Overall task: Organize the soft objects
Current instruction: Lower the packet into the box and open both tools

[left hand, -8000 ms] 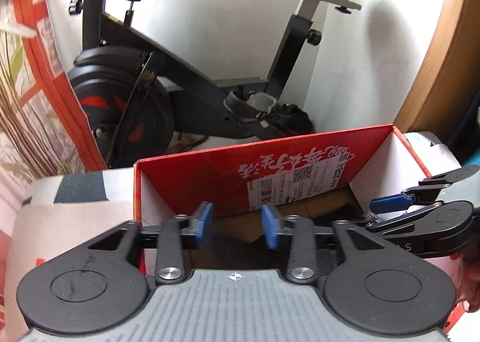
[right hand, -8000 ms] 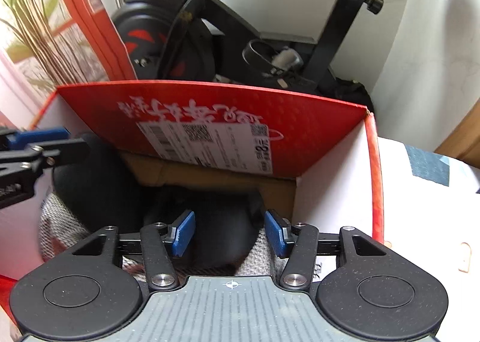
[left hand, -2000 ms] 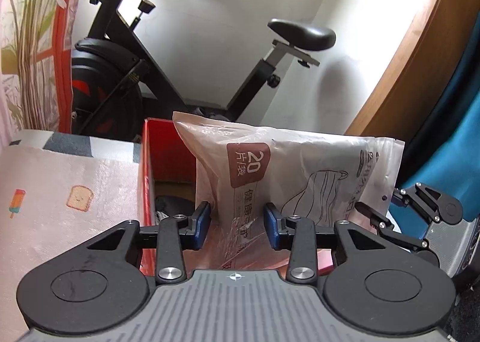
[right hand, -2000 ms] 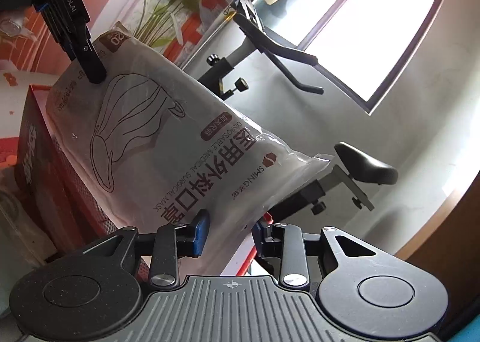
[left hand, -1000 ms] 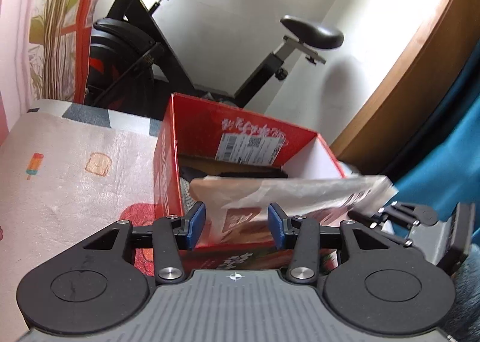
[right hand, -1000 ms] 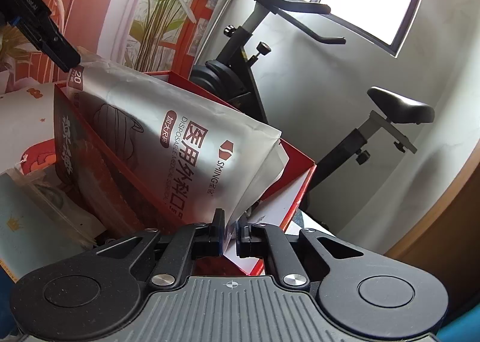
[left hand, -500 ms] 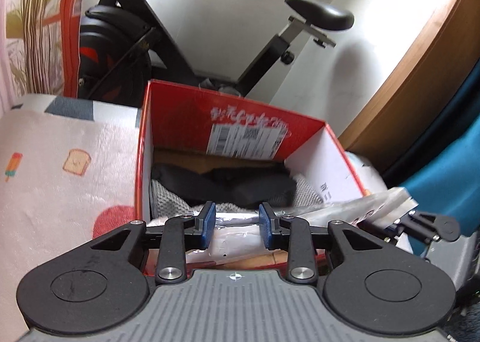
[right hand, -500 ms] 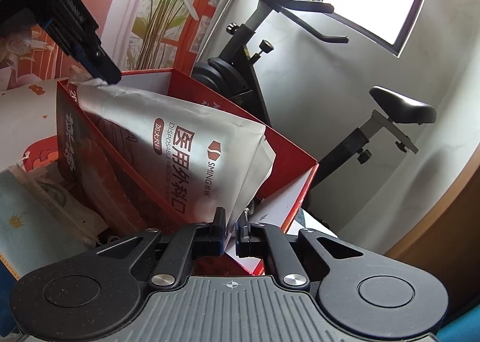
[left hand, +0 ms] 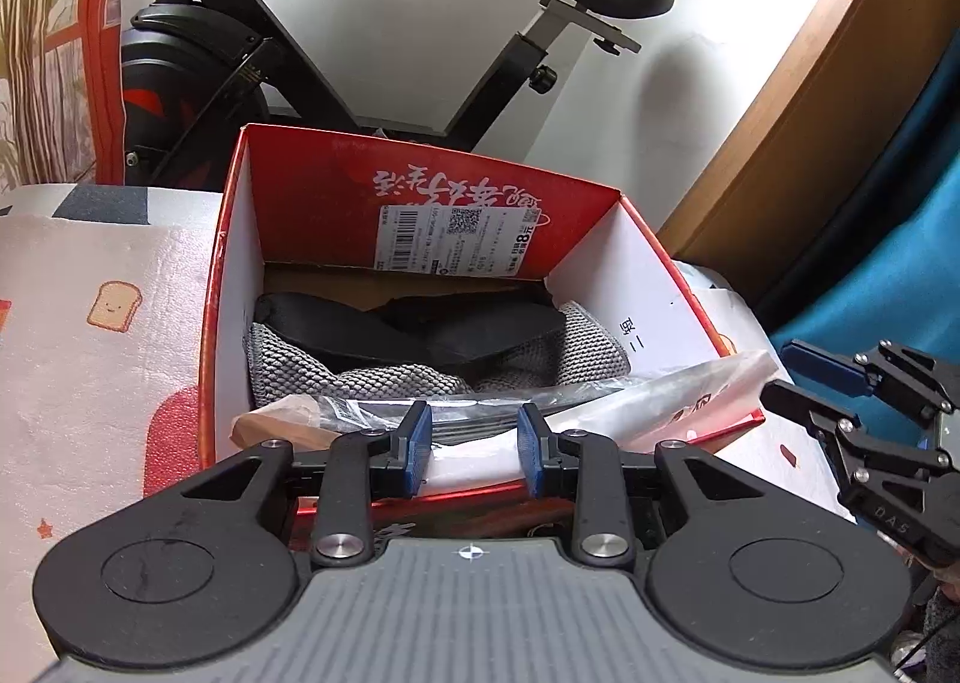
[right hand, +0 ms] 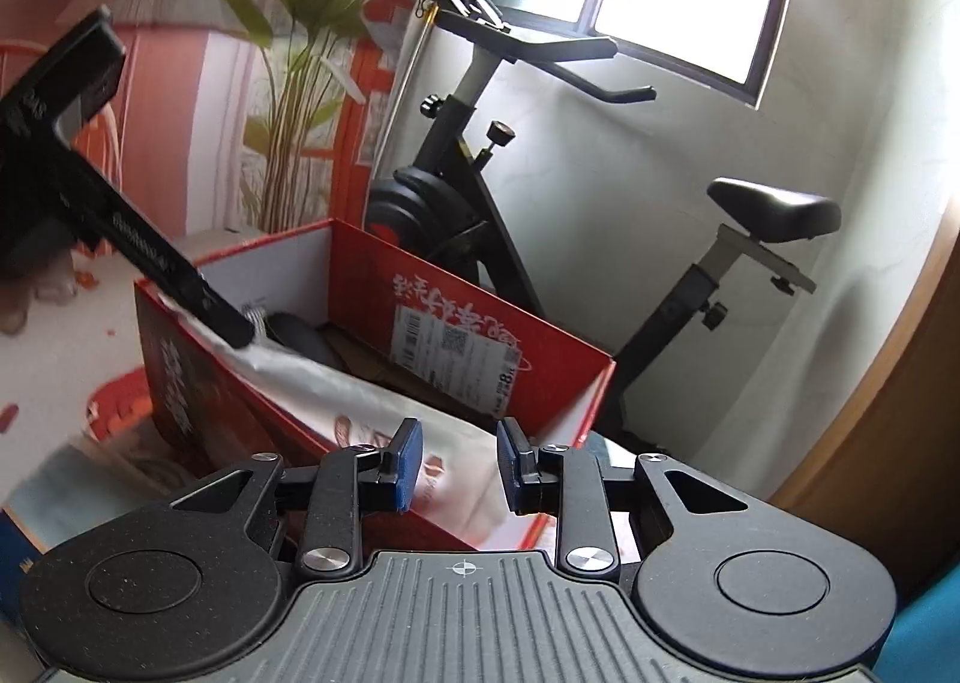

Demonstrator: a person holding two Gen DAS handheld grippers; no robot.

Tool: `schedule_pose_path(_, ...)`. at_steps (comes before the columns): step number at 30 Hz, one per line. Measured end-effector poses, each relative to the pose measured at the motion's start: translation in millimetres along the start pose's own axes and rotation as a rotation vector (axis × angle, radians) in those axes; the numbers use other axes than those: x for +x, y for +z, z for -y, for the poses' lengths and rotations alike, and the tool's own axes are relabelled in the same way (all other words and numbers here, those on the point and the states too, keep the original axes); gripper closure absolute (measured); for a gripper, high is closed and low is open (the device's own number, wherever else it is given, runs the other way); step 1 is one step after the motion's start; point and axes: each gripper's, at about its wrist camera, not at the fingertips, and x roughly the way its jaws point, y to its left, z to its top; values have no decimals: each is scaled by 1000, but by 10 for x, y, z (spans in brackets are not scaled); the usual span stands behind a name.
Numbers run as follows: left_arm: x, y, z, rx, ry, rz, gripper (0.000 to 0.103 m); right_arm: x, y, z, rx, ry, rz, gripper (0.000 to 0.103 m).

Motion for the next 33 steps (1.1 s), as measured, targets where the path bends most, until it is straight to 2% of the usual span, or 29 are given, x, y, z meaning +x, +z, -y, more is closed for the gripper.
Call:
schedule_pose_path(6, 34, -27, -6, 8, -3, -9, 70, 289, 36, 97, 165, 29, -26, 85)
schedule_pose_path(11, 51, -25, -5, 10, 0, -11, 70, 559, -140, 117, 311, 49, -168, 87)
schedule_pose_path(14, 45, -34, -10, 13, -3, -11, 70, 477, -152, 178, 406, 80, -136, 87)
schedule_pose_path(18, 41, -34, -9, 12, -1, -9, 70, 271, 58, 123, 372, 89, -36, 86)
schedule_pose_path(21, 42, -35, 0, 13, 2, -8, 70, 271, 172, 134, 366, 58, -6, 85)
schedule_pose_path(24, 30, -44, -1, 13, 1, -8, 70, 401, 142, 193, 383, 14, -35, 85)
schedule_pose_path(33, -5, -52, -37, 3, 9, 0, 70, 493, 20, 9, 367, 18, -105, 89)
